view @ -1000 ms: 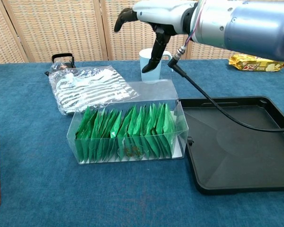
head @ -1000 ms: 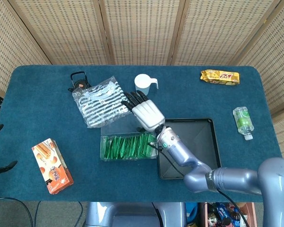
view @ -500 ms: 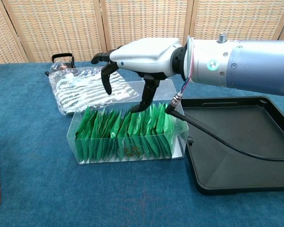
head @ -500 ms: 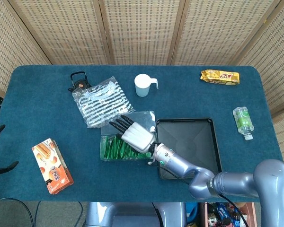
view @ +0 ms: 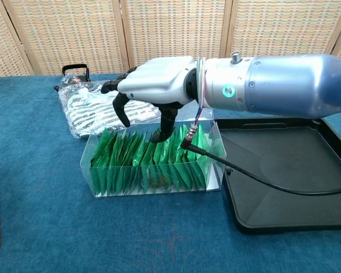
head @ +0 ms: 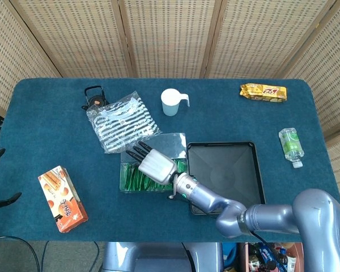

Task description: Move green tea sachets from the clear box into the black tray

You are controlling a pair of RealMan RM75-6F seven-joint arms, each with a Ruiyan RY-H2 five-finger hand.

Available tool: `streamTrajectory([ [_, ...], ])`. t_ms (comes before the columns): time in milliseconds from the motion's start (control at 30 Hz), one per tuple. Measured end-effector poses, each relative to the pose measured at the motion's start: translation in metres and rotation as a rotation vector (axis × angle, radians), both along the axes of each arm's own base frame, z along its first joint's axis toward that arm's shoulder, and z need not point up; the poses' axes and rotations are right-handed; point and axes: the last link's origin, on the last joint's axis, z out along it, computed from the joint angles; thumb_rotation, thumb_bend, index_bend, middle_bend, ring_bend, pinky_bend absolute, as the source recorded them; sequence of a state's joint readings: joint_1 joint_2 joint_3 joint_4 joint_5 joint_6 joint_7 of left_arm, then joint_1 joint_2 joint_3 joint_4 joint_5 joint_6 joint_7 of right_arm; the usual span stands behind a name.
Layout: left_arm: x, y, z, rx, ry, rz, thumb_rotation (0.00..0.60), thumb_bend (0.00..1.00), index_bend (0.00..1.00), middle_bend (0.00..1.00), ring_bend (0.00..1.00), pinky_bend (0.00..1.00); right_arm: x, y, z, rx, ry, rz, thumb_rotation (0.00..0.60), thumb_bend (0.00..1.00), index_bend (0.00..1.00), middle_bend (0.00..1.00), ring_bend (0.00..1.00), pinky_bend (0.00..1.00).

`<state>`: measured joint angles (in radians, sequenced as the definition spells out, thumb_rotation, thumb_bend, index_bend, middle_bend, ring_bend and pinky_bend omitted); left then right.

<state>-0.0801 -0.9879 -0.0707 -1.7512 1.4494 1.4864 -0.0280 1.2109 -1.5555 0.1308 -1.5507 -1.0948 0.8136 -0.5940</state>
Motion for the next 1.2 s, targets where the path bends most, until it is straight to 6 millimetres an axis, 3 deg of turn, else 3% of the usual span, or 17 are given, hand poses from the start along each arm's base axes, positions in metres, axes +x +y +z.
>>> streamTrajectory([
  [367, -0.001, 0.001, 0.001, -0.003, -0.004, 0.002, 0.600, 0.13, 0.00, 0.00, 0.00, 0.00, 0.002, 0.002, -0.005, -0.010, 0.089, 0.022, 0.600, 0.46, 0.45, 0.09, 0.00, 0.07],
  [1200, -0.003, 0.003, -0.002, -0.011, 0.002, 0.011, 0.600, 0.13, 0.00, 0.00, 0.00, 0.00, -0.017, 0.000, -0.015, 0.020, 0.128, -0.020, 0.600, 0.48, 0.48, 0.09, 0.00, 0.07],
])
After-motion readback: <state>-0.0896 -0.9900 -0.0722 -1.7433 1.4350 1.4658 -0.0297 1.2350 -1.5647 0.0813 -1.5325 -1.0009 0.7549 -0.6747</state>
